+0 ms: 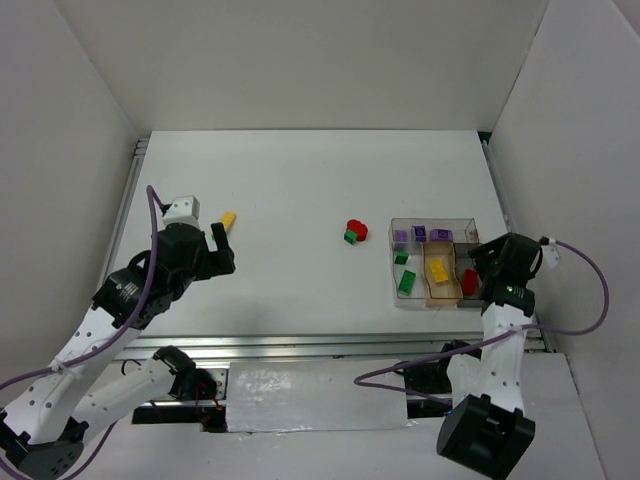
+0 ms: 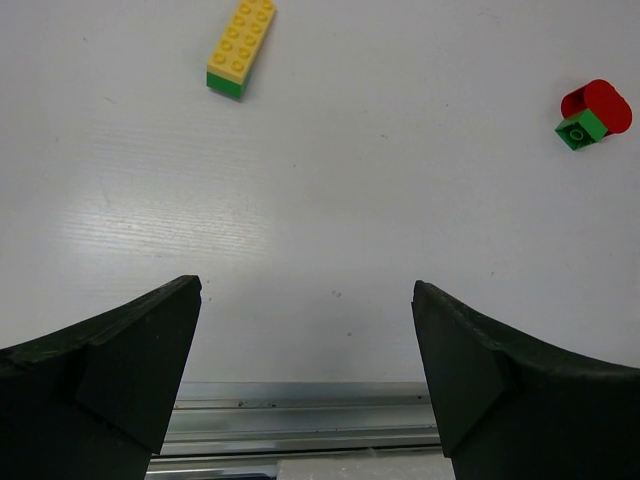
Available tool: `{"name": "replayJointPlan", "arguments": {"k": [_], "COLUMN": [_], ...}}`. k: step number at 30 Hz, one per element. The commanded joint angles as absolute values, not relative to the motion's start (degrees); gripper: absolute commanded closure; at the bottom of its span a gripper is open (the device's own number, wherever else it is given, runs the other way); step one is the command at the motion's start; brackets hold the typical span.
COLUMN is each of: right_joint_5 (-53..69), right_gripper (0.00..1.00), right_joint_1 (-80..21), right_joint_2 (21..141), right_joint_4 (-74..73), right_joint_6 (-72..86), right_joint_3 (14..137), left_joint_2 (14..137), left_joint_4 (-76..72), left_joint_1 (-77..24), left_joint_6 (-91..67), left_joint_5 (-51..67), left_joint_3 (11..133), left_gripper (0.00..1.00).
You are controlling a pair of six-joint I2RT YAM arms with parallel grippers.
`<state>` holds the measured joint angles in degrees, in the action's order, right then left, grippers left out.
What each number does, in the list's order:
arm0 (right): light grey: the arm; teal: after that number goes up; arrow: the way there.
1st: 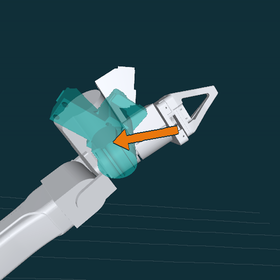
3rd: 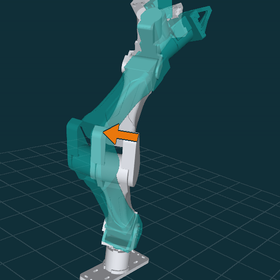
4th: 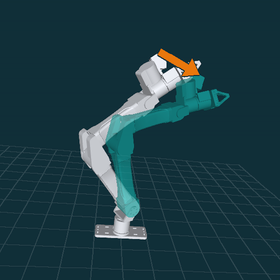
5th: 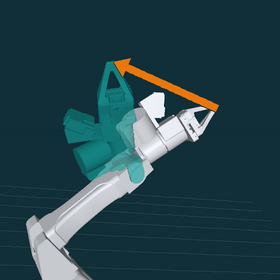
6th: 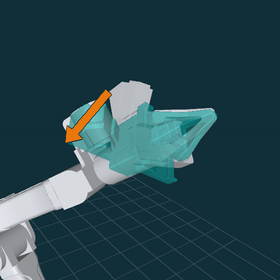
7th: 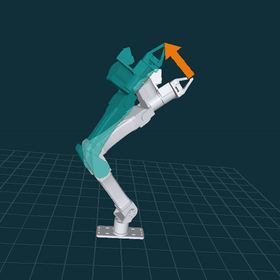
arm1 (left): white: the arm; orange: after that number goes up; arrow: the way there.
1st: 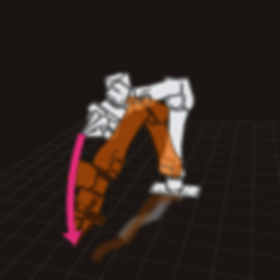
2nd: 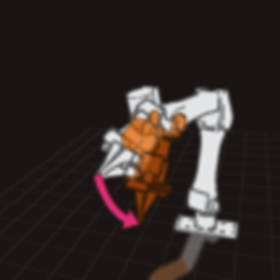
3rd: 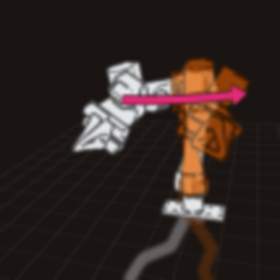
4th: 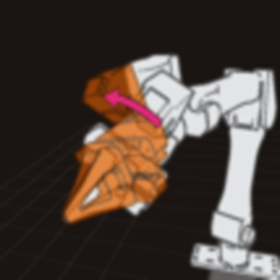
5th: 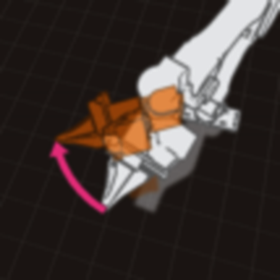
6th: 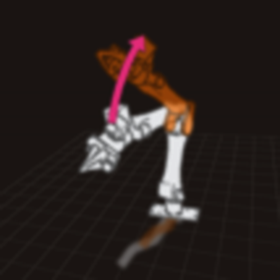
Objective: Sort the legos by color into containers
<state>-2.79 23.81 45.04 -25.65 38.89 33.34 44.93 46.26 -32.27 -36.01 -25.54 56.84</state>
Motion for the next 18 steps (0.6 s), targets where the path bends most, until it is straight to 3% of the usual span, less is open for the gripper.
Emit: {"name": "replayJointPlan", "arguments": {"k": [1, 7, 9, 11, 12, 14, 18], "right_joint_5": [-4.49, -0.45, -0.26, -0.26, -0.26, -0.35, 3.15], "right_gripper": [0.68, 0.58, 0.48, 0.29, 0.14, 0.0, 0.0], "right_joint_1": [27.06, 27.6, 27.6, 27.6, 27.6, 27.6, 26.81], "right_joint_2": [43.41, 49.83, 49.13, 47.64, 47.46, 47.72, 47.73], "right_joint_4": [-23.64, -22.33, -21.36, -20.66, -20.65, -21.35, -20.4], "right_joint_6": [41.58, 41.13, 41.13, 41.13, 41.22, 41.13, 41.4], "right_joint_3": [32.7, 32.7, 31.73, 31.2, 31.38, 32.16, 33.22], "left_joint_2": [43.34, 43.06, 43.33, 44.03, 44.38, 44.82, 45.88], "left_joint_4": [44.21, 44.03, 44.03, 44.12, 44.12, 44.03, 43.77], "left_joint_1": [-31.99, -31.99, -31.99, -31.99, -31.99, -31.99, -31.99], "left_joint_6": [-34.54, -34.45, -34.45, -34.45, -34.45, -34.37, -34.28], "left_joint_5": [-24.61, -24.35, -24.35, -24.26, -24.26, -24.0, -23.55], "left_joint_3": [56.25, 56.07, 56.07, 56.25, 56.25, 56.34, 56.25], "left_gripper": [0.0, 0.0, 0.01, 0.0, 0.0, 0.01, 0.01]}}
